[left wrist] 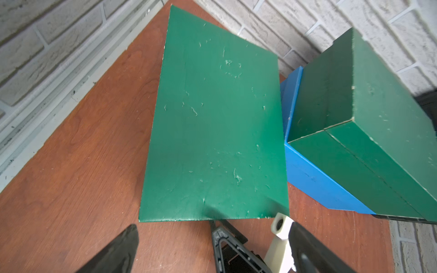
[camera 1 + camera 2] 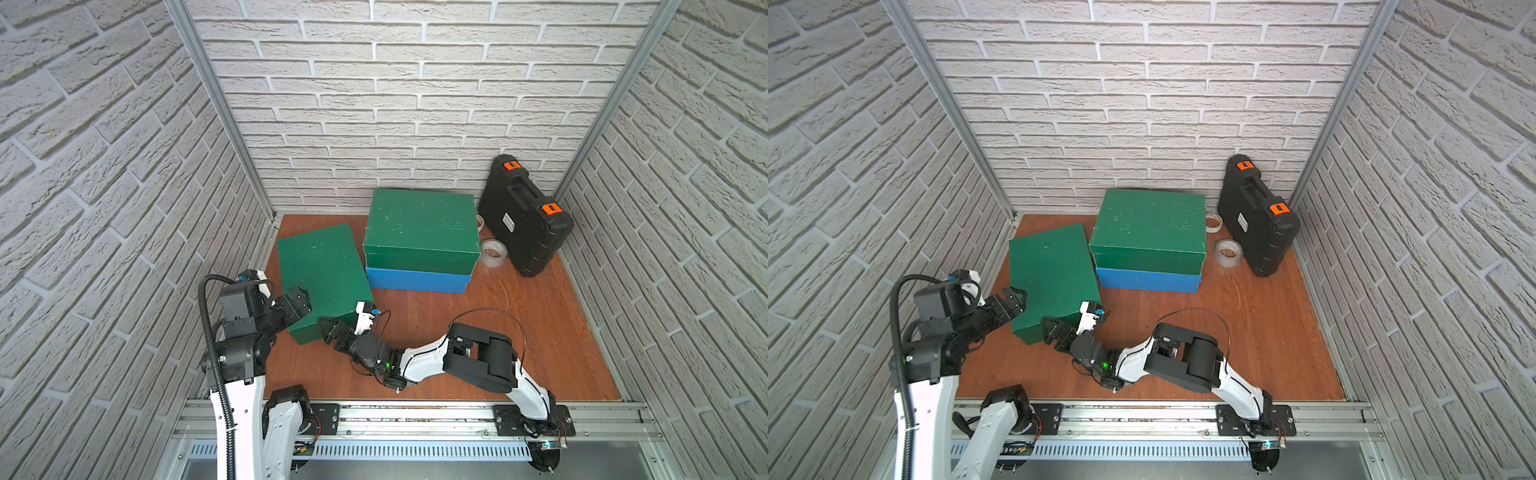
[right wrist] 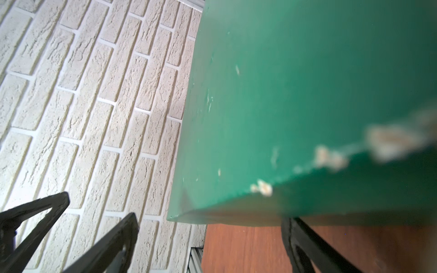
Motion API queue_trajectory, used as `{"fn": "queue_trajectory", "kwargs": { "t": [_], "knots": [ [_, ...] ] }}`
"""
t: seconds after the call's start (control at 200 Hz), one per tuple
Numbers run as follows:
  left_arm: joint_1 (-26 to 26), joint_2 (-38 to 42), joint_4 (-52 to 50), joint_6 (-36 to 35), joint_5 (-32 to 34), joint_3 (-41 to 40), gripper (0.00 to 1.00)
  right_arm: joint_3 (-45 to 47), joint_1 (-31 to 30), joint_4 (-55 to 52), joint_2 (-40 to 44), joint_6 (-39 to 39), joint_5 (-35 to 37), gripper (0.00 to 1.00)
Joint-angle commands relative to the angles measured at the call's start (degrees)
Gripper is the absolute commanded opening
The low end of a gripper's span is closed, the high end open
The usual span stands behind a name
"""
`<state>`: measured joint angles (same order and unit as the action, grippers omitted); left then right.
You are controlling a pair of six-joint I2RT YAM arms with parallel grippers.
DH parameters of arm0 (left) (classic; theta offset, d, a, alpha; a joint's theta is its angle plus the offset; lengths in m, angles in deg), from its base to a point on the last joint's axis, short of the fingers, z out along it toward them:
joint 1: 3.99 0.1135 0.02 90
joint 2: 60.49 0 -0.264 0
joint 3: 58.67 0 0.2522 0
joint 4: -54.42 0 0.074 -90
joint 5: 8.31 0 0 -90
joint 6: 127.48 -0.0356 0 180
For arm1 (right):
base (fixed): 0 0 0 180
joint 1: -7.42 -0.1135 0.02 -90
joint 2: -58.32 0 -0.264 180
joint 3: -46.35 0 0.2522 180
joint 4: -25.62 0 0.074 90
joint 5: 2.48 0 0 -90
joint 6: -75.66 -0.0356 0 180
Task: Stack the shoeboxes
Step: Move the shoebox to the center of the board.
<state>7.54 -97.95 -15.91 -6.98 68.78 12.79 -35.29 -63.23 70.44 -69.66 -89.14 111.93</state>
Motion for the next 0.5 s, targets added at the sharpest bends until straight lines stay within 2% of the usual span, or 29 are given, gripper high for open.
{"fn": "queue_trajectory", "kwargs": {
  "t": [0.0, 0.09, 0.435, 0.495],
  "knots": [
    [0.2, 1.4, 1.8, -0.6, -0.4, -0.3, 0.98, -1.5, 0.5, 4.9, -0.7, -0.6, 1.6, 0.93],
    [0.2, 1.0, 1.7, -0.7, -0.8, -0.3, 0.98, -1.4, 0.6, 5.0, -0.9, -0.8, 1.7, 0.89],
    [0.3, 1.3, 1.7, -0.7, -0.8, -0.3, 0.98, -0.6, 1.4, 7.5, -2.1, -2.0, 1.5, 0.56],
    [0.3, 1.3, 1.7, -0.7, -0.8, -0.3, 0.98, 0.2, 1.5, 7.5, -1.6, -1.9, 1.5, 0.54]
  ]
}}
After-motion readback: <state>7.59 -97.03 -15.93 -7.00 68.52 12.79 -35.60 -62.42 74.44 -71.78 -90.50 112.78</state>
